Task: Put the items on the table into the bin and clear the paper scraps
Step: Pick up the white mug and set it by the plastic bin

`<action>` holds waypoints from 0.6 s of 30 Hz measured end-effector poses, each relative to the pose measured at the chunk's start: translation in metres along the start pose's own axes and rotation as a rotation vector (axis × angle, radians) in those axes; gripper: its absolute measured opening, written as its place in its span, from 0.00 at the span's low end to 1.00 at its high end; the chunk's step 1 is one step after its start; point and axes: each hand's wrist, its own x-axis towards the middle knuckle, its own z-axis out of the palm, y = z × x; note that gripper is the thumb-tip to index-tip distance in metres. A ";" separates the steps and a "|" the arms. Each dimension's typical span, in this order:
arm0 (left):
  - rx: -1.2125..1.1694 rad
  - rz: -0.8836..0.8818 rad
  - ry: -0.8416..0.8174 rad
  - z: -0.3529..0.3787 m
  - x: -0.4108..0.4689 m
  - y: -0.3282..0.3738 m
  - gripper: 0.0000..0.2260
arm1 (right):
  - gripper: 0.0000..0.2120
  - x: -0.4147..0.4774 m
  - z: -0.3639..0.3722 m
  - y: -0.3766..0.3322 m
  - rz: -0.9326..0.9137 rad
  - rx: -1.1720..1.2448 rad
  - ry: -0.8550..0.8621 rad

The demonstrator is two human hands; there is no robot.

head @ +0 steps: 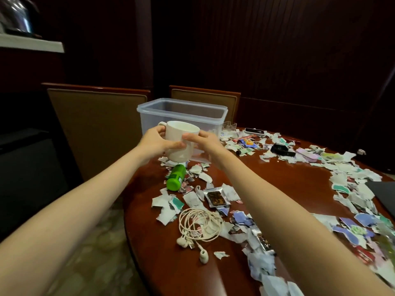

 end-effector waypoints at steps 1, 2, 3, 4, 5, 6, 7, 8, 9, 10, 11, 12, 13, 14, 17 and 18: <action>-0.002 -0.008 0.012 -0.008 0.000 -0.005 0.33 | 0.18 0.004 0.008 -0.001 -0.006 0.001 -0.013; -0.004 -0.019 0.025 -0.015 0.001 -0.010 0.33 | 0.19 0.008 0.016 -0.001 -0.011 -0.004 -0.028; 0.000 -0.027 0.039 -0.021 0.000 -0.015 0.33 | 0.20 0.012 0.022 0.000 -0.013 -0.020 -0.040; 0.007 -0.034 0.054 -0.027 0.000 -0.020 0.33 | 0.21 0.017 0.029 0.002 -0.011 -0.045 -0.045; 0.016 -0.038 0.064 -0.032 0.000 -0.024 0.32 | 0.21 0.021 0.035 0.003 -0.009 -0.079 -0.043; 0.027 -0.041 0.076 -0.037 -0.001 -0.029 0.32 | 0.22 0.024 0.041 0.004 -0.008 -0.110 -0.042; 0.036 -0.043 0.087 -0.042 -0.001 -0.033 0.33 | 0.23 0.028 0.048 0.006 -0.007 -0.130 -0.040; 0.042 -0.049 0.101 -0.047 -0.001 -0.037 0.33 | 0.23 0.032 0.053 0.008 -0.007 -0.133 -0.042; 0.042 -0.057 0.112 -0.051 0.000 -0.041 0.34 | 0.24 0.036 0.059 0.010 -0.006 -0.120 -0.048; 0.040 -0.063 0.121 -0.054 0.001 -0.045 0.34 | 0.25 0.039 0.063 0.014 -0.005 -0.107 -0.052; 0.045 -0.070 0.130 -0.056 0.002 -0.049 0.34 | 0.26 0.043 0.068 0.017 -0.008 -0.112 -0.051; 0.058 -0.073 0.136 -0.058 0.003 -0.052 0.34 | 0.26 0.045 0.071 0.019 -0.011 -0.135 -0.049; 0.071 -0.083 0.142 -0.059 0.003 -0.056 0.35 | 0.27 0.046 0.073 0.021 -0.010 -0.157 -0.048; 0.079 -0.093 0.145 -0.059 0.004 -0.059 0.35 | 0.27 0.048 0.075 0.024 -0.007 -0.168 -0.048; 0.071 -0.122 0.146 -0.056 0.006 -0.068 0.33 | 0.28 0.049 0.077 0.033 0.022 -0.163 -0.054; 0.066 -0.127 0.145 -0.054 0.006 -0.071 0.33 | 0.28 0.049 0.077 0.035 0.032 -0.169 -0.055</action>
